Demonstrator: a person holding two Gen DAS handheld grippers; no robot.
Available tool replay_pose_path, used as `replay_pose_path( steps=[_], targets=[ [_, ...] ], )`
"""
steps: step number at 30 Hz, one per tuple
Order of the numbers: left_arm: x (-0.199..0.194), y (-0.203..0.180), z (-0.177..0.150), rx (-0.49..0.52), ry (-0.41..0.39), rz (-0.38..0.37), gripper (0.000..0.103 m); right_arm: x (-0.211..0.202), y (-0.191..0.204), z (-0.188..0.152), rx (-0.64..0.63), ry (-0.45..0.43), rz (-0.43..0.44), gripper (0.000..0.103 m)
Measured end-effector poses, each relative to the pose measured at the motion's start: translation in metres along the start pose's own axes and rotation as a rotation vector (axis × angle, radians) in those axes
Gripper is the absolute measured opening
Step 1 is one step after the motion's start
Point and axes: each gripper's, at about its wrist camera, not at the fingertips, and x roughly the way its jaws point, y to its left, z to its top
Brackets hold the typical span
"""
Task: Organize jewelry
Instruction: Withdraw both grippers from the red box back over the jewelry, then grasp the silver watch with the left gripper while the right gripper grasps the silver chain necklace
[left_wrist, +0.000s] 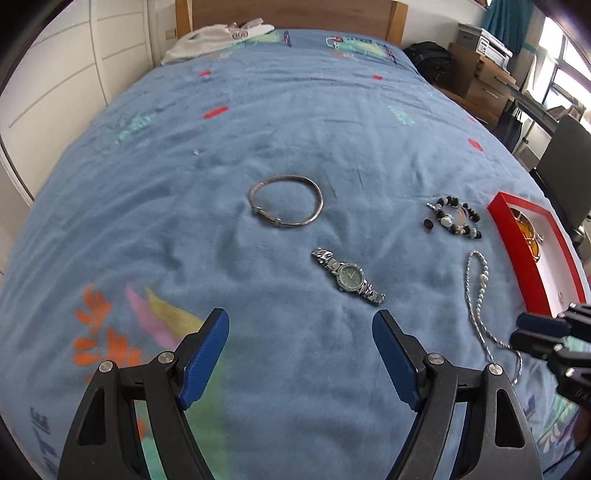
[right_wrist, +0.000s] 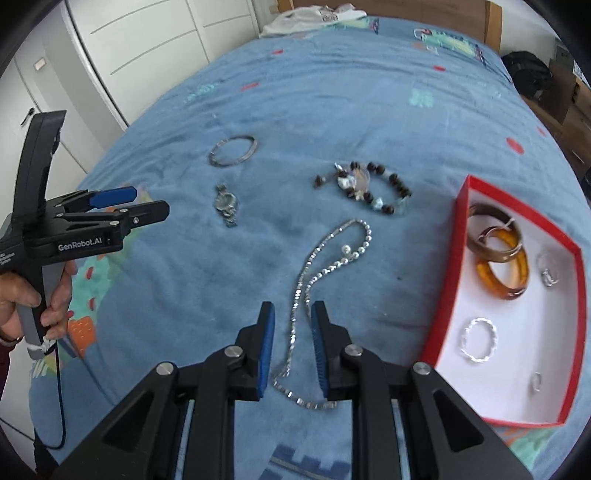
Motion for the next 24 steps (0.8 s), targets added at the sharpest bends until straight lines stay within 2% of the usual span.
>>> replay_pose_path(
  steps=[3,8,13,18,20,21,23,24],
  targets=[
    [0.017,-0.006,0.005,-0.011,0.014,-0.02,0.079,0.018,-0.005,0.001,0.018,0.023,0.012,0.02],
    [0.039,-0.018,0.011,-0.008,0.036,-0.014,0.079,0.037,-0.009,0.003,0.034,0.041,0.023,0.02],
    [0.055,-0.027,0.014,-0.006,0.051,-0.007,0.076,0.045,-0.008,0.001,0.031,0.043,0.047,0.034],
    [0.061,-0.03,0.014,0.001,0.037,-0.001,0.059,0.049,-0.006,0.0,0.024,0.028,0.046,0.034],
    [0.059,-0.031,0.014,0.007,0.025,-0.001,0.045,0.05,-0.006,-0.001,0.014,0.026,0.037,0.033],
    [0.059,-0.031,0.014,0.011,0.021,-0.001,0.041,0.05,-0.005,-0.001,0.008,0.023,0.032,0.032],
    [0.059,-0.032,0.015,0.013,0.019,-0.011,0.03,0.051,-0.001,-0.001,-0.002,0.023,0.021,0.026],
    [0.058,-0.032,0.015,0.015,0.017,-0.012,0.028,0.051,-0.001,0.0,0.003,0.021,0.026,0.017]
  ],
)
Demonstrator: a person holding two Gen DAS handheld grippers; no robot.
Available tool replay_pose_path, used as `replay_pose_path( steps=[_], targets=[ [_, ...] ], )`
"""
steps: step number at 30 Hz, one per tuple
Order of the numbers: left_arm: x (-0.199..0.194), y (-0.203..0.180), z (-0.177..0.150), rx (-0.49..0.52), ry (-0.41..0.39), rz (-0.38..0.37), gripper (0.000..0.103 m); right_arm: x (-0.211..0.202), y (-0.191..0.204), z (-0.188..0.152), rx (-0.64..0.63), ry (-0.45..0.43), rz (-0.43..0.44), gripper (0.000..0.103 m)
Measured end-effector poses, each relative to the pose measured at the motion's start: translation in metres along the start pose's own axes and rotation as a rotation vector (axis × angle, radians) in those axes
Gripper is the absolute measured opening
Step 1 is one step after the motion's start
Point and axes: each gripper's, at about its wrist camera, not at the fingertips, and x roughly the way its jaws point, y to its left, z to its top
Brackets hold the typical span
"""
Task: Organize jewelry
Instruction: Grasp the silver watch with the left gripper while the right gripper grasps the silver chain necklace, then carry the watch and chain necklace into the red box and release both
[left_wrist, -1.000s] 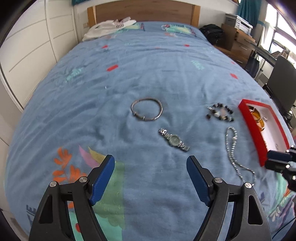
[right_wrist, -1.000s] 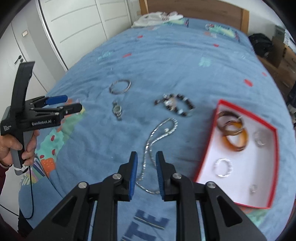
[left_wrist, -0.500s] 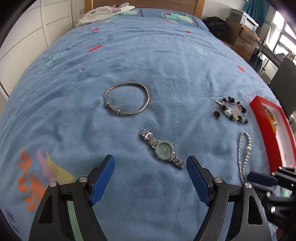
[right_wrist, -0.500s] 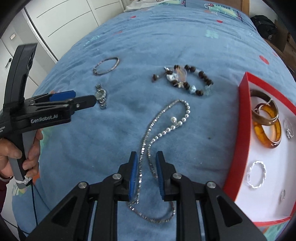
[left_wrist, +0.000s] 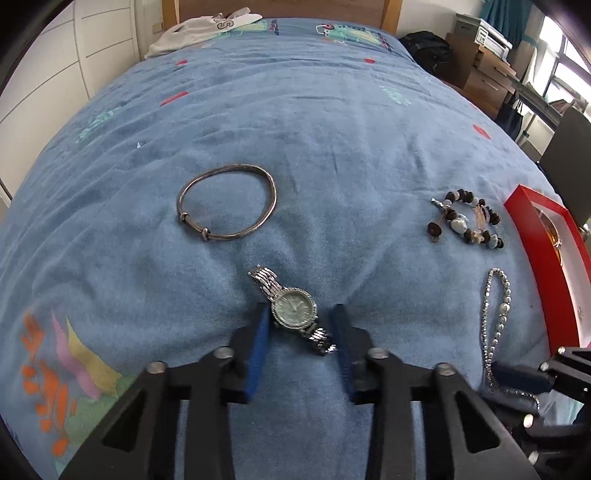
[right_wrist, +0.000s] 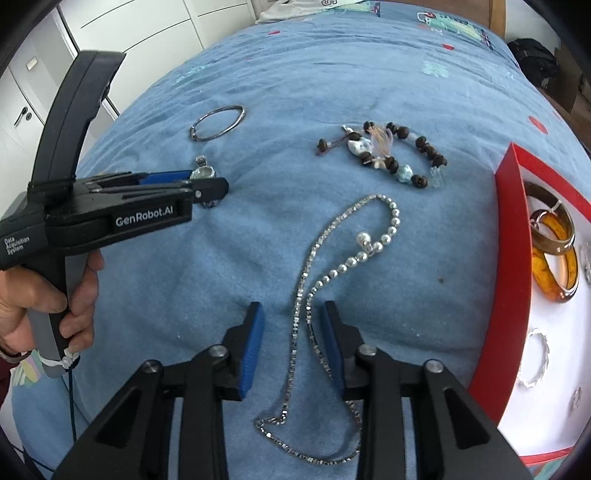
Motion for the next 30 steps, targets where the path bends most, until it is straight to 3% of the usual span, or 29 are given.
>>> replay_pose_path(
  steps=[1,2,12,23,30],
  targets=[
    [-0.001,0.0,0.0,0.001,-0.001,-0.004,0.025,0.0,0.0,0.0,0.008,0.0,0.01,0.008],
    [-0.001,0.001,0.0,-0.001,-0.002,-0.011,0.025,-0.001,-0.001,0.0,0.01,0.001,0.016,0.006],
    [-0.03,-0.004,-0.003,0.032,-0.04,-0.048,0.024,-0.029,0.007,-0.002,0.035,-0.078,0.062,0.005],
    [-0.088,-0.031,0.016,0.068,-0.126,-0.089,0.024,-0.124,0.0,0.004,0.061,-0.267,0.055,0.005],
    [-0.123,-0.083,0.036,0.124,-0.18,-0.157,0.024,-0.196,-0.03,0.003,0.07,-0.379,-0.023,0.005]
  ],
)
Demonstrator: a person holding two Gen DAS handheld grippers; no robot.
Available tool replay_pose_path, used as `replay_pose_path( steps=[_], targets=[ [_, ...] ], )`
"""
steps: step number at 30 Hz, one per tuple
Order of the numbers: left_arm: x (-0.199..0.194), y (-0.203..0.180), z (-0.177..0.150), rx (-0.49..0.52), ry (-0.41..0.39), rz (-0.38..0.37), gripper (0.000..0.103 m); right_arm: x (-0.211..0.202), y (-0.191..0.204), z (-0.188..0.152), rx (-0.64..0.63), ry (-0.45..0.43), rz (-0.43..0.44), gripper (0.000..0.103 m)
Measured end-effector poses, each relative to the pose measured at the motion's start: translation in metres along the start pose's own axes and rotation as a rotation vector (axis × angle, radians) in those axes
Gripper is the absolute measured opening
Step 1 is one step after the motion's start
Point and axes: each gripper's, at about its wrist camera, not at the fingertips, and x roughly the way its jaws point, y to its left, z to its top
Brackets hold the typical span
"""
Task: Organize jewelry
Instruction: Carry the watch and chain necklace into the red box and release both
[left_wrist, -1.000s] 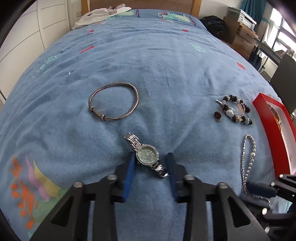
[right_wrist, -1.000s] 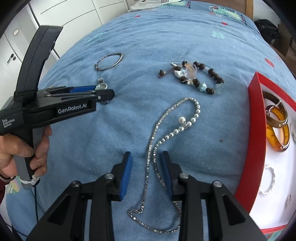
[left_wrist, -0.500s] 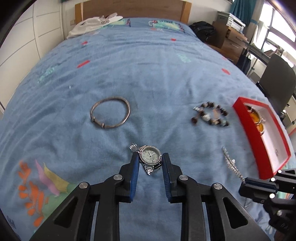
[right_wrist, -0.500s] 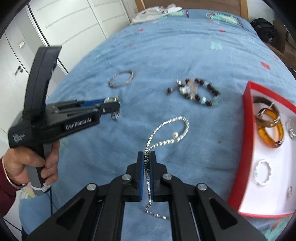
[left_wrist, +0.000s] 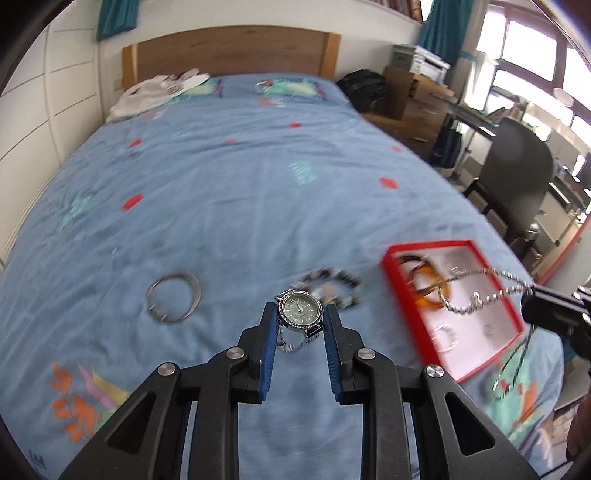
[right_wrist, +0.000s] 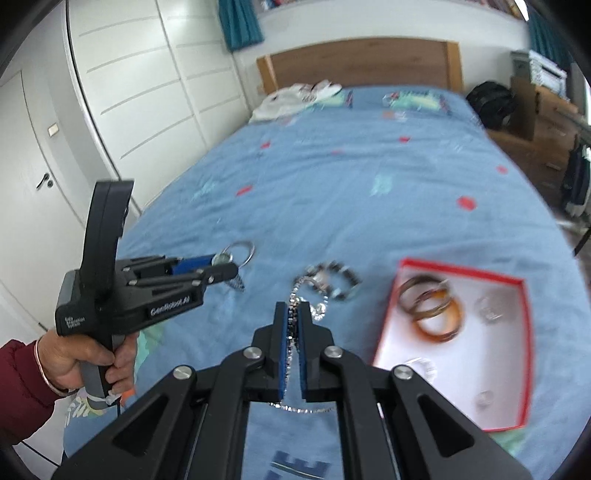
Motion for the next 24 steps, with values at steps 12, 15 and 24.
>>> replay_pose_path(
  steps=[12,15,24],
  targets=[
    [0.036,-0.107,0.016,0.127,0.036,-0.139,0.024,-0.036,-0.11,-0.007,0.095,-0.021,-0.152,0.005],
    [0.054,-0.129,0.009,0.148,0.067,-0.177,0.024,-0.027,-0.135,-0.019,0.131,0.0,-0.161,0.005],
    [0.115,-0.173,-0.022,0.188,0.177,-0.214,0.024,0.014,-0.18,-0.065,0.2,0.085,-0.161,0.005]
  ],
)
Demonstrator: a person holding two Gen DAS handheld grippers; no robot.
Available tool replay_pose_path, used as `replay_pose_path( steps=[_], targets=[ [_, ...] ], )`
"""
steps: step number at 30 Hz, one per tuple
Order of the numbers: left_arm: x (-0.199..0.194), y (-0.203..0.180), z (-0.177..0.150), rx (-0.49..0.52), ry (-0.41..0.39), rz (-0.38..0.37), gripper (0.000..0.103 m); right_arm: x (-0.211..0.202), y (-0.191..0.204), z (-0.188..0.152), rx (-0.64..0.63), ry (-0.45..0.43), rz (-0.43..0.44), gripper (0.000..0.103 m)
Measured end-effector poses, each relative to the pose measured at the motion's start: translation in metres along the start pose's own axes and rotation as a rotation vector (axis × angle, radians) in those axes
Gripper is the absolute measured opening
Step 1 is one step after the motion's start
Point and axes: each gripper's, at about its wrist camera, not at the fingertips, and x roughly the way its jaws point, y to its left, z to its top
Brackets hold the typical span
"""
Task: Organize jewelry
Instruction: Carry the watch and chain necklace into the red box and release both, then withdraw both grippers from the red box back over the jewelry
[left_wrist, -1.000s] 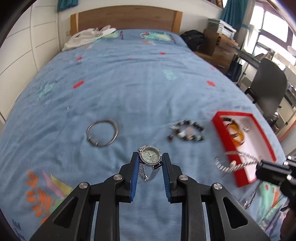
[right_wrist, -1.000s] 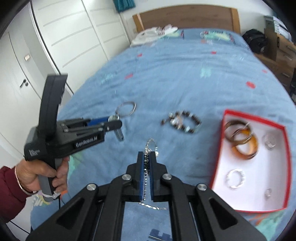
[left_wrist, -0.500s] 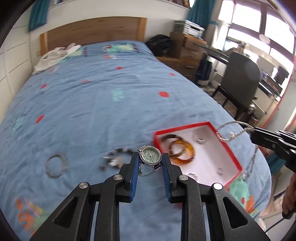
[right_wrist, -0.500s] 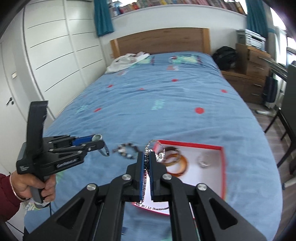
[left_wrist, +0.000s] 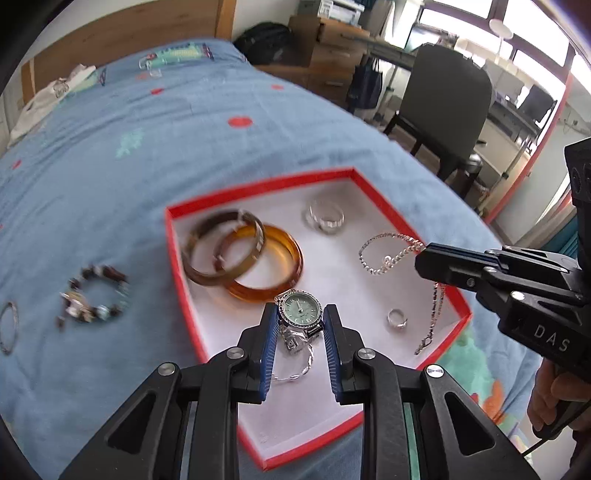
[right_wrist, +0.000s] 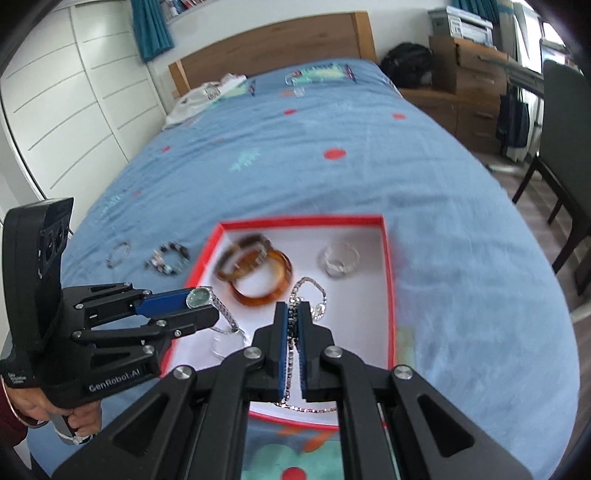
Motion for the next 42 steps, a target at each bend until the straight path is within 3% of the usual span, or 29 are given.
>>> replay_pose_path(
  steps=[10,19,26,38,42],
  targets=[
    [0.026,0.003,-0.017,-0.009,0.057,0.024,0.024,0.038,-0.017,-0.028,-0.025,0.119,0.005,0.005],
    [0.034,0.002,-0.013,0.0,0.067,0.049,0.025,0.051,-0.014,-0.031,-0.108,0.199,-0.053,0.005],
    [0.04,0.002,-0.007,0.008,0.097,0.072,0.03,0.048,-0.012,-0.03,-0.103,0.203,-0.062,0.007],
    [0.005,0.006,-0.01,-0.042,0.037,0.055,0.041,0.02,-0.011,-0.03,-0.075,0.185,-0.087,0.011],
    [-0.017,0.003,-0.009,-0.038,-0.009,0.069,0.047,0.005,-0.002,-0.027,-0.08,0.175,-0.098,0.023]
  ],
)
